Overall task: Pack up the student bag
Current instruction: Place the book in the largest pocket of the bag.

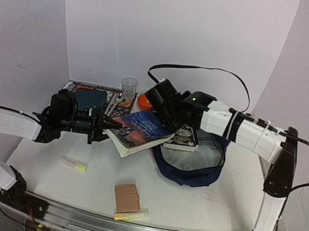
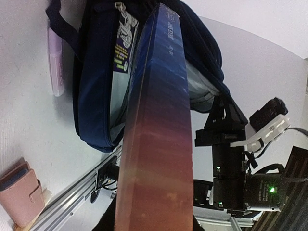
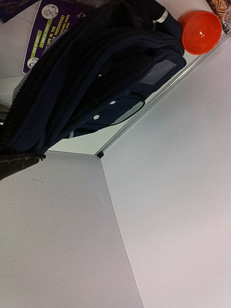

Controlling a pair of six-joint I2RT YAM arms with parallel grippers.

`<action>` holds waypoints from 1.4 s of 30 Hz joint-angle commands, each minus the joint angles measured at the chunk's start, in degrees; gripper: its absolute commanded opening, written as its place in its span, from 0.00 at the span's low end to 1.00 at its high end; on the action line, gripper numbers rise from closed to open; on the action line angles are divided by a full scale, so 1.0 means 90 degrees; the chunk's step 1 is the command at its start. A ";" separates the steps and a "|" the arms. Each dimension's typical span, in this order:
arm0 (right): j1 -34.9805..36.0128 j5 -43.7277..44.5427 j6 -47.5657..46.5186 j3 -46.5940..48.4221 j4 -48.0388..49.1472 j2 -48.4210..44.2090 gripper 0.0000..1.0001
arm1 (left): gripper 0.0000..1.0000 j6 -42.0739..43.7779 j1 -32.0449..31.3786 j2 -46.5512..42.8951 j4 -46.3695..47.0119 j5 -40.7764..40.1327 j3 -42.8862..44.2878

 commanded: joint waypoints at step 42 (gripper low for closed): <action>0.0818 -0.2280 0.2826 0.2414 -0.1596 0.0596 0.00 | 0.00 0.0434 -0.1620 0.2475 0.1329 -0.4425 0.2609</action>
